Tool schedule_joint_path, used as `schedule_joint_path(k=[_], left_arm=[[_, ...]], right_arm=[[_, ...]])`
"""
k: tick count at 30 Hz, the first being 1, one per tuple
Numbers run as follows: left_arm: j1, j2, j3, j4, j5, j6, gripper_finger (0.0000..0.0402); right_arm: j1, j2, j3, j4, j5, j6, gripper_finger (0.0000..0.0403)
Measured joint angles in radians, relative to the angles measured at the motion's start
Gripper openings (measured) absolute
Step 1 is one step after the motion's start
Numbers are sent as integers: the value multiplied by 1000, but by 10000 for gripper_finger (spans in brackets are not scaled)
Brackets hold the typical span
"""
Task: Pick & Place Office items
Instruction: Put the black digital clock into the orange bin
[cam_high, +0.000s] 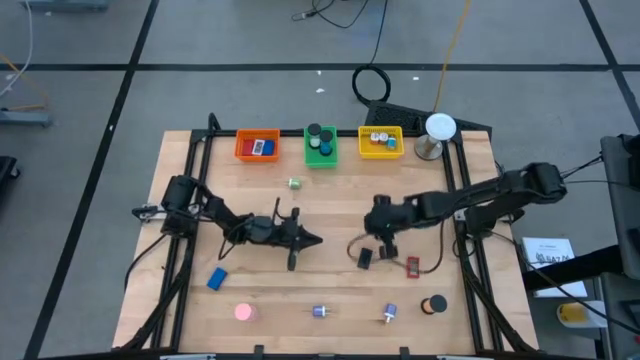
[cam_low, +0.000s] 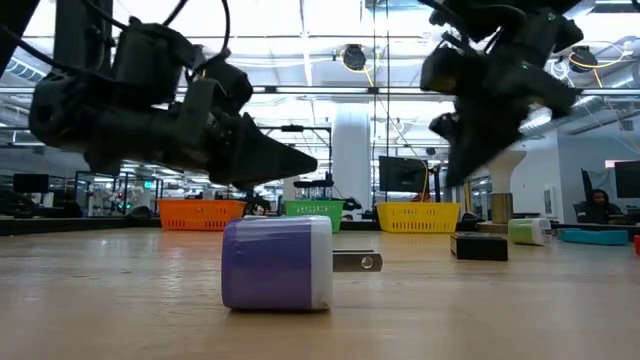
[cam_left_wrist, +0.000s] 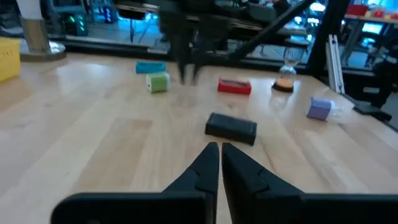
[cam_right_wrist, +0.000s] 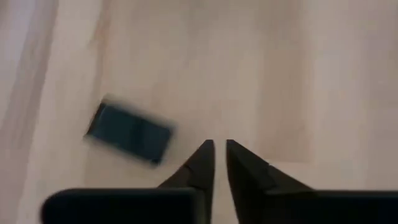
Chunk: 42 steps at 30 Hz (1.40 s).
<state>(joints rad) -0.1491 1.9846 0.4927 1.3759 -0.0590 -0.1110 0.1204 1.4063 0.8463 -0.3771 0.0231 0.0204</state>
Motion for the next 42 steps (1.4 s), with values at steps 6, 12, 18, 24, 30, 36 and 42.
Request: schedule_joint_path(k=[6,12,18,24,30,36,42], left_arm=[[23,0,0,-30,29,-4,3],[20,0,0,-40,24,-23,18],[-3,0,0,-59,5,-40,9],[-5,0,0,-60,0,-55,10],[-54,0,0,-72,-99,-93,14],[-70,-75,-62,-65,-212,-146,6],[-80,-245,-233,-72,-418,-156,7]], right_arm=[[64,127,92,-135,-12,-136,154],[103,180,116,-108,-70,-364,260],[127,250,116,-34,-76,-508,280],[121,304,119,6,-61,-541,255],[100,317,118,1,-114,-441,187],[52,299,113,90,-120,-223,148],[-45,344,139,397,-22,11,148]])
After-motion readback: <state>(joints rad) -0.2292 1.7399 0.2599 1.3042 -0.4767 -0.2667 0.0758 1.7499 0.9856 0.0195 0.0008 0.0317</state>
